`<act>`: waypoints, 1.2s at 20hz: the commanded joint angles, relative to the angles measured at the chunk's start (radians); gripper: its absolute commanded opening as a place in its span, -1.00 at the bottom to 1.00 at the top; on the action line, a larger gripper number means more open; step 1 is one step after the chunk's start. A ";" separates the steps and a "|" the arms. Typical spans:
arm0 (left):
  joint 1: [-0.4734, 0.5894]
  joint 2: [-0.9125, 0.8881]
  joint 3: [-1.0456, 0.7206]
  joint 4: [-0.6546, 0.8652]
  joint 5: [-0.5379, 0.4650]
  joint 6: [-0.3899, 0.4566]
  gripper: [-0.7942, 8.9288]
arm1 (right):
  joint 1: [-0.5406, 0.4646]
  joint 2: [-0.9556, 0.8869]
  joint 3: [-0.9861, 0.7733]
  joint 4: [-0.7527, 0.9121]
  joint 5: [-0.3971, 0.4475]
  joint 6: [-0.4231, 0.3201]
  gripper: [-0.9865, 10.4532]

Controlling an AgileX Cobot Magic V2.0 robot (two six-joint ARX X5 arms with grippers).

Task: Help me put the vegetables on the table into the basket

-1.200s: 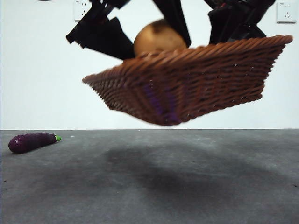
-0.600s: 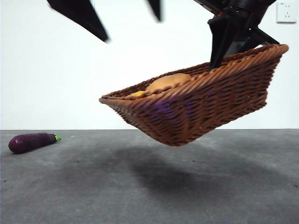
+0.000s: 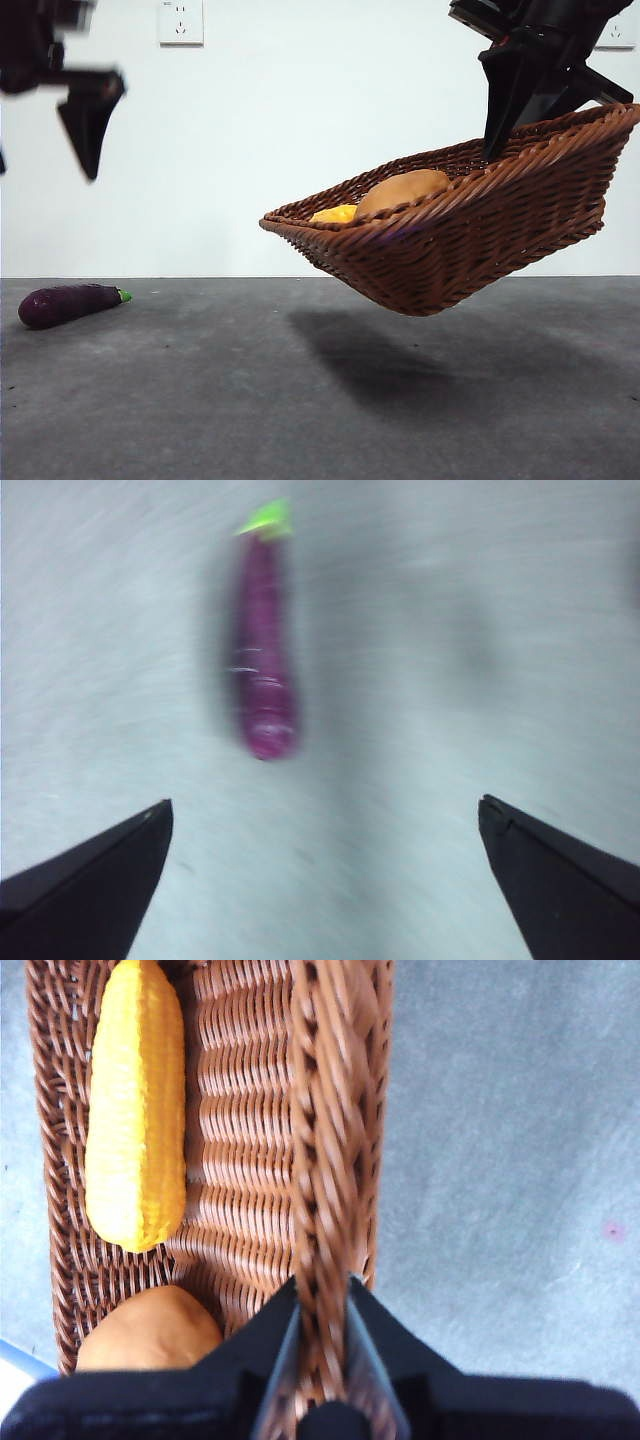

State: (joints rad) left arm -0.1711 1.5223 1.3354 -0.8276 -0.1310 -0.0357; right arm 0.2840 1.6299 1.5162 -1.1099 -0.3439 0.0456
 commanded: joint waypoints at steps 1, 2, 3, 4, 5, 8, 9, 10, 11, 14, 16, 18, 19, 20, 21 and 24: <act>0.050 0.087 -0.004 0.087 0.011 0.063 0.39 | 0.003 0.006 -0.008 0.010 -0.015 -0.005 -0.86; 0.068 0.130 -0.004 0.122 0.031 0.074 0.39 | 0.003 0.006 -0.008 0.010 -0.015 -0.005 -0.86; 0.080 0.163 -0.004 0.149 0.056 0.082 0.39 | 0.002 0.006 -0.008 0.010 -0.014 -0.005 -0.86; 0.093 0.201 -0.004 0.179 0.085 0.095 0.39 | 0.002 0.006 -0.008 0.010 -0.015 -0.006 -0.86; 0.100 0.230 -0.004 0.199 0.087 0.101 0.39 | 0.002 0.006 -0.008 0.010 -0.014 -0.006 -0.86; 0.113 0.302 -0.004 0.252 0.087 0.108 0.39 | 0.003 0.006 -0.008 0.009 -0.015 -0.013 -0.86; 0.116 0.322 -0.004 0.263 0.087 0.108 0.39 | 0.003 0.006 -0.008 0.009 -0.015 -0.013 -0.86; 0.118 0.336 -0.004 0.271 0.086 0.108 0.39 | 0.003 0.006 -0.008 0.010 -0.015 -0.013 -0.86; 0.119 0.354 -0.004 0.283 0.085 0.108 0.39 | 0.003 0.006 -0.008 0.010 -0.015 -0.013 -0.86; 0.119 0.390 -0.004 0.300 0.083 0.108 0.39 | 0.003 0.006 -0.008 0.010 -0.014 -0.013 -0.86; 0.120 0.406 -0.004 0.312 0.078 0.107 0.38 | 0.003 0.006 -0.008 0.011 -0.014 -0.013 -0.86; 0.120 0.410 -0.004 0.323 0.077 0.098 0.24 | 0.003 0.006 -0.008 0.011 -0.015 -0.013 -0.86; 0.121 0.410 -0.004 0.325 0.076 0.092 0.00 | 0.003 0.006 -0.008 0.011 -0.014 -0.013 -0.86; 0.121 0.410 -0.004 0.323 0.079 0.091 -0.21 | 0.003 0.006 -0.008 0.013 -0.014 -0.013 -0.86; 0.121 0.410 -0.004 0.321 0.079 0.091 -0.42 | 0.003 0.006 -0.008 0.016 -0.014 -0.013 -0.86; 0.121 0.410 -0.004 0.319 0.079 0.091 -0.76 | 0.003 0.006 -0.008 0.023 -0.014 -0.012 -0.86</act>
State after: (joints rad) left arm -0.0540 1.9221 1.3354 -0.5076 -0.0525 0.0593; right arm 0.2840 1.6299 1.5162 -1.0981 -0.3439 0.0368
